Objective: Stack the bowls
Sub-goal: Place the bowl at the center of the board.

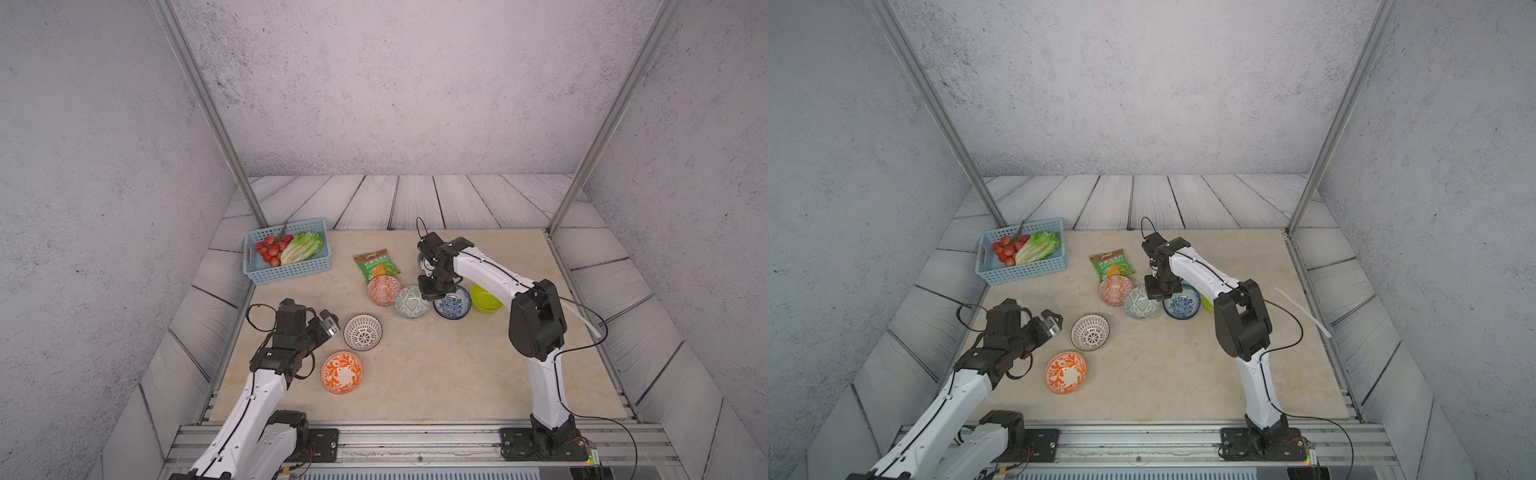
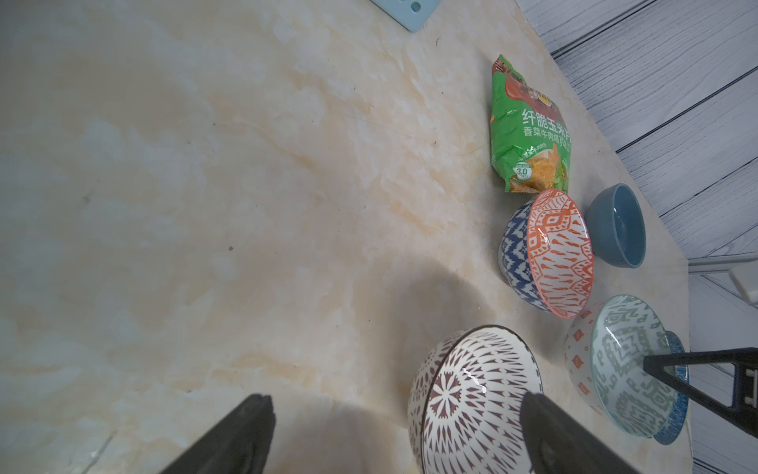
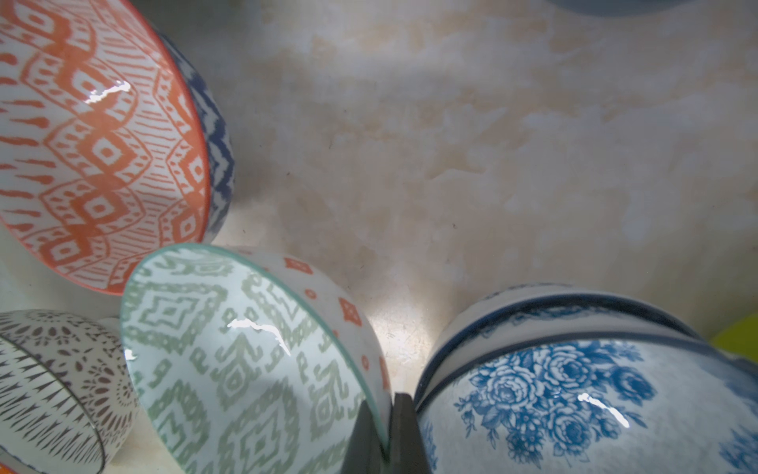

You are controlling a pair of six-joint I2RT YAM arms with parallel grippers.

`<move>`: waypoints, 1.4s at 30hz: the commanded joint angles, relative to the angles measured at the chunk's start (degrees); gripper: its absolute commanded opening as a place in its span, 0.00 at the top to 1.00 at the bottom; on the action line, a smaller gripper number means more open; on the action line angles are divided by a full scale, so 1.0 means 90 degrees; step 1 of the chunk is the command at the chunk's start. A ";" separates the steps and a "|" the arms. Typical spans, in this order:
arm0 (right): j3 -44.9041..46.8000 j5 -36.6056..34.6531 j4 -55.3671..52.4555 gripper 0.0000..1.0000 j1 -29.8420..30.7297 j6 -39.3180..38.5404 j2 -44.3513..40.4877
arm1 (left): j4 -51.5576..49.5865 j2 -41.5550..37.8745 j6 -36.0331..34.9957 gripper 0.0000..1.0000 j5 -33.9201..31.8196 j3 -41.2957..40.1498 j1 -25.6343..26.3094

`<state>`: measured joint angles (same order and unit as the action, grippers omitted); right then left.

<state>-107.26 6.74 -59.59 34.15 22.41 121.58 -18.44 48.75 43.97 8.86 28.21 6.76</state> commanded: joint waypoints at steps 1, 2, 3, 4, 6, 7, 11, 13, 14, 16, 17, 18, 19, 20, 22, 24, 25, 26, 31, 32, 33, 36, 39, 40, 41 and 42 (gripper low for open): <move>-0.0064 -0.0191 0.0003 1.00 0.0053 -0.0141 -0.0131 | 0.0071 0.0016 -0.0027 0.00 0.0060 -0.0068 -0.0071; -0.0114 -0.0234 -0.0008 1.00 0.0053 -0.0168 -0.0096 | 0.0075 0.0027 -0.0022 0.00 0.0069 -0.0068 -0.0077; -0.0172 -0.0273 -0.0026 1.00 0.0051 -0.0191 -0.0038 | 0.0076 0.0037 -0.0024 0.00 0.0071 -0.0068 -0.0078; -0.0229 -0.0309 -0.0051 1.00 0.0053 -0.0218 0.0017 | 0.0083 0.0044 -0.0025 0.00 0.0086 -0.0068 -0.0086; -0.0335 -0.0338 -0.0099 1.00 0.0054 -0.0260 0.0116 | 0.0095 0.0060 -0.0017 0.00 0.0099 -0.0068 -0.0097; -0.0368 -0.0344 -0.0106 1.00 0.0048 -0.0266 0.0169 | 0.0103 0.0075 -0.0021 0.00 0.0107 -0.0068 -0.0097; -0.0397 -0.0333 -0.0079 1.00 0.0075 -0.0293 0.0272 | 0.0128 0.0119 -0.0022 0.00 0.0139 -0.0068 -0.0131; -0.0387 -0.0301 -0.0023 1.00 0.0108 -0.0291 0.0304 | 0.0142 0.0146 -0.0029 0.00 0.0167 -0.0068 -0.0145; -0.0382 -0.0312 -0.0007 1.00 0.0149 -0.0298 0.0316 | 0.0144 0.0148 -0.0023 0.00 0.0177 -0.0068 -0.0155; -0.0395 -0.0351 0.0023 1.00 0.0202 -0.0301 0.0328 | 0.0161 0.0160 -0.0022 0.00 0.0203 -0.0081 -0.0166; -0.0396 -0.0380 0.0028 1.00 0.0222 -0.0294 0.0342 | 0.0163 0.0174 -0.0022 0.00 0.0211 -0.0078 -0.0182; -0.0401 -0.0400 0.0039 1.00 0.0235 -0.0302 0.0353 | 0.0172 0.0178 -0.0024 0.00 0.0222 -0.0087 -0.0187; -0.0406 -0.0407 0.0043 1.00 0.0244 -0.0299 0.0375 | 0.0173 0.0179 -0.0022 0.00 0.0228 -0.0087 -0.0194; -0.0419 -0.0416 0.0047 1.00 0.0256 -0.0303 0.0398 | 0.0178 0.0179 -0.0022 0.00 0.0235 -0.0087 -0.0202; -0.0470 -0.0424 0.0013 1.00 0.0268 -0.0322 0.0466 | 0.0180 0.0171 -0.0023 0.00 0.0260 -0.0094 -0.0214; -0.0507 -0.0427 -0.0011 1.00 0.0278 -0.0339 0.0543 | 0.0193 0.0174 -0.0019 0.00 0.0264 -0.0097 -0.0217; -0.0520 -0.0427 -0.0027 1.00 0.0278 -0.0349 0.0573 | 0.0193 0.0167 -0.0013 0.00 0.0270 -0.0104 -0.0222; -0.0530 -0.0435 -0.0035 1.00 0.0283 -0.0355 0.0603 | 0.0193 0.0166 -0.0013 0.00 0.0271 -0.0106 -0.0231; -0.0678 -0.0477 -0.0096 0.96 0.0276 -0.0407 0.0728 | 0.0196 0.0175 -0.0012 0.00 0.0282 -0.0106 -0.0239; -0.0722 -0.0476 -0.0111 0.93 0.0276 -0.0415 0.0754 | 0.0193 0.0176 -0.0012 0.00 0.0277 -0.0107 -0.0243; -0.0770 -0.0489 -0.0137 0.89 0.0277 -0.0419 0.0775 | 0.0194 0.0177 -0.0012 0.00 0.0275 -0.0107 -0.0246; -0.0928 -0.0561 -0.0245 0.79 0.0282 -0.0457 0.0834 | 0.0195 0.0179 -0.0012 0.00 0.0275 -0.0107 -0.0253; -0.1012 -0.0677 -0.0309 0.69 0.0277 -0.0474 0.0837 | 0.0202 0.0187 -0.0006 0.00 0.0275 -0.0107 -0.0253; -0.1030 -0.0728 -0.0333 0.67 0.0278 -0.0478 0.0837 | 0.0203 0.0193 -0.0004 0.00 0.0275 -0.0107 -0.0254; -0.1059 -0.0761 -0.0350 0.65 0.0278 -0.0484 0.0837 | 0.0203 0.0198 -0.0007 0.00 0.0285 -0.0107 -0.0254; -0.1085 -0.0812 -0.0384 0.64 0.0279 -0.0487 0.0828 | 0.0203 0.0198 -0.0005 0.00 0.0292 -0.0107 -0.0254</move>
<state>-115.55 1.48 -60.97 36.53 18.41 128.29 -17.30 50.30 43.99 11.00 27.79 5.19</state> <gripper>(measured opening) 0.354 0.997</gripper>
